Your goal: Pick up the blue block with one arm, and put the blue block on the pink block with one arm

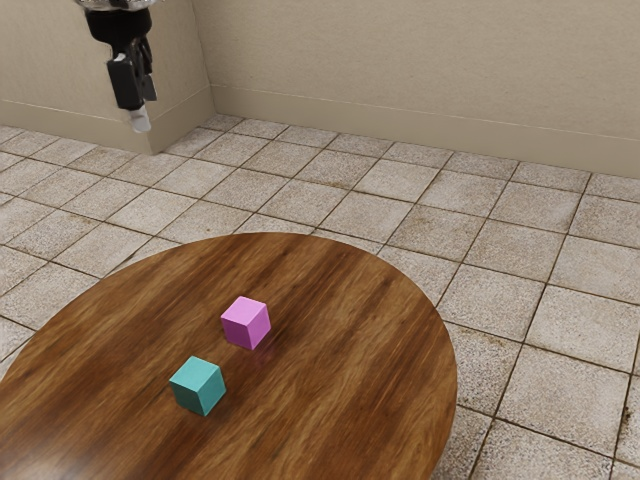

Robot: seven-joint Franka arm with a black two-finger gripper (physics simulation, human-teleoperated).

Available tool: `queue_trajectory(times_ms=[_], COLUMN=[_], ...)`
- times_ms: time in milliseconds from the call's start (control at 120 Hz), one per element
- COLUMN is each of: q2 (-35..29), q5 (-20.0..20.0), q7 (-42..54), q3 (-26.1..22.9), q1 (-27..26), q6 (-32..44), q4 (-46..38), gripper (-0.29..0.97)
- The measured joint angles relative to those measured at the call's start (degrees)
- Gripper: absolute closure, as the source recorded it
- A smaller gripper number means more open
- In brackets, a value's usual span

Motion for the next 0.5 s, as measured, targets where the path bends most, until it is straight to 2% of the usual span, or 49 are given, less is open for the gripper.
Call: queue_trajectory(times_ms=[133,183,292,392,500], q2=[0.45,-1.35,-13.09,-16.56,-18.72], q5=[-0.34,-0.5,-0.79,-1.2,0.52], q7=[-0.19,-0.2,1.84,5.1,9.12], q3=[-0.2,-0.19,0.16,0.19,0.12], q1=[-1.38,-1.64,-1.15,-1.34,-2.17], q6=[-0.33,-0.41,5.29,10.91,17.04], q4=[-0.34,-2.7,-23.68,-34.75,-46.33], gripper=[0.0,0.0,0.0,0.0,0.0])
